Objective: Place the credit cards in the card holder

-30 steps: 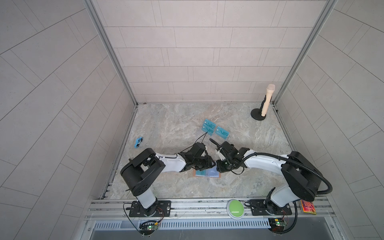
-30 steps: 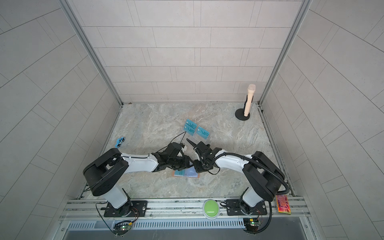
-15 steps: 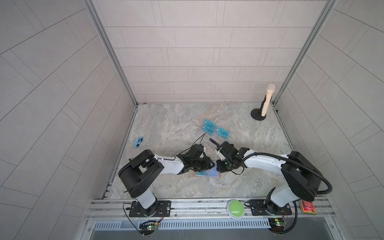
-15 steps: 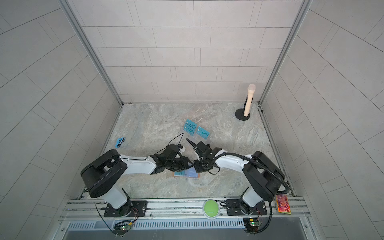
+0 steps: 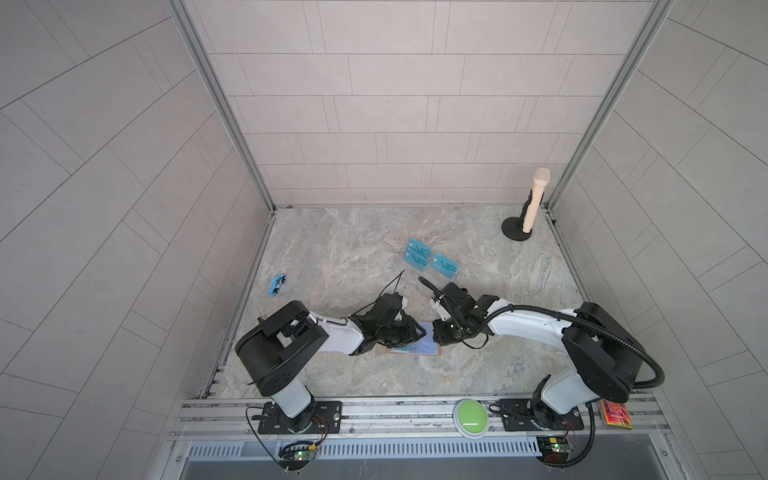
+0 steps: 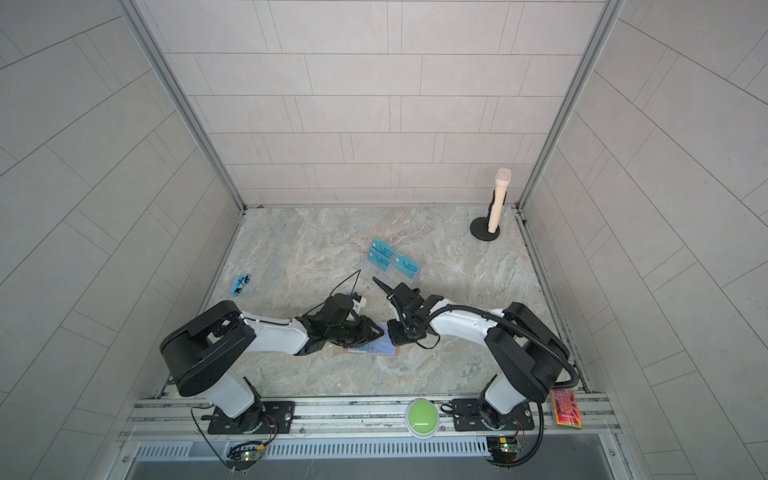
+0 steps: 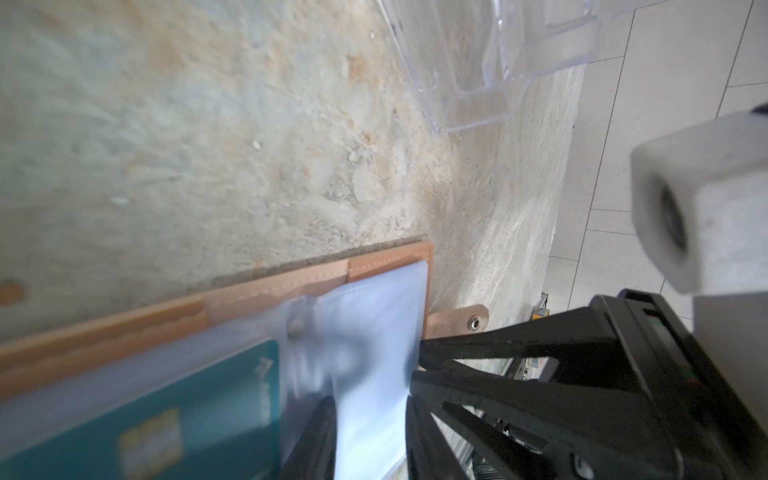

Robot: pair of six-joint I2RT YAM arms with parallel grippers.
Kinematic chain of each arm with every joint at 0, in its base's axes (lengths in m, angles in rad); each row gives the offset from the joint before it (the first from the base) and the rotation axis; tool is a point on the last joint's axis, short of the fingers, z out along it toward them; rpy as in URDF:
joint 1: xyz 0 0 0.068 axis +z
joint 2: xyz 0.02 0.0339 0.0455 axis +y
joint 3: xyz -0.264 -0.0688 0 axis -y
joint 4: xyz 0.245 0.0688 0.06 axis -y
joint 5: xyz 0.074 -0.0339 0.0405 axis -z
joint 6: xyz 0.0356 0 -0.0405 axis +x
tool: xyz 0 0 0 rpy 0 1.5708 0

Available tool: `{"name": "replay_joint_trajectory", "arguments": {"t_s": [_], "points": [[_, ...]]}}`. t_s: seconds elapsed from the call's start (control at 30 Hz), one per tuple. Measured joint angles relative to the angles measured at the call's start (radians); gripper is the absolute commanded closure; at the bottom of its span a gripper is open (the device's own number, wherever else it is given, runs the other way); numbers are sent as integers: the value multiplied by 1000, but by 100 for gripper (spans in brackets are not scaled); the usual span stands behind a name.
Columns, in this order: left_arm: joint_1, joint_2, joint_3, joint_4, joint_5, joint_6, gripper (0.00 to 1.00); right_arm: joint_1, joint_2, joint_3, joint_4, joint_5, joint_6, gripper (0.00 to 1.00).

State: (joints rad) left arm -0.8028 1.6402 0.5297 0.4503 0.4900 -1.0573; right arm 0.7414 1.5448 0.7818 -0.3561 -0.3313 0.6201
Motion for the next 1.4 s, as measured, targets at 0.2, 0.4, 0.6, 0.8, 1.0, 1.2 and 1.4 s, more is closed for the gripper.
{"name": "replay_joint_trajectory", "arguments": {"t_s": [0.2, 0.4, 0.6, 0.8, 1.0, 1.2, 1.4], "points": [[11, 13, 0, -8, 8, 13, 84, 0, 0, 0, 0, 1, 0, 83], [22, 39, 0, 23, 34, 10, 95, 0, 0, 3, -7, 7, -2, 84], [38, 43, -23, 71, 47, -8, 100, 0, -21, 12, -18, 22, -3, 84], [49, 4, -50, 69, 45, -8, 100, -6, -66, 19, -27, 24, -2, 84], [50, -19, -67, 87, 48, -8, 100, -33, -76, 21, -31, 23, 5, 84], [50, -19, -80, 105, 61, -8, 100, -40, -73, 21, -11, -1, 10, 84], [50, -23, -94, 117, 63, -8, 100, -40, -39, 21, 16, -37, 14, 84]]}}
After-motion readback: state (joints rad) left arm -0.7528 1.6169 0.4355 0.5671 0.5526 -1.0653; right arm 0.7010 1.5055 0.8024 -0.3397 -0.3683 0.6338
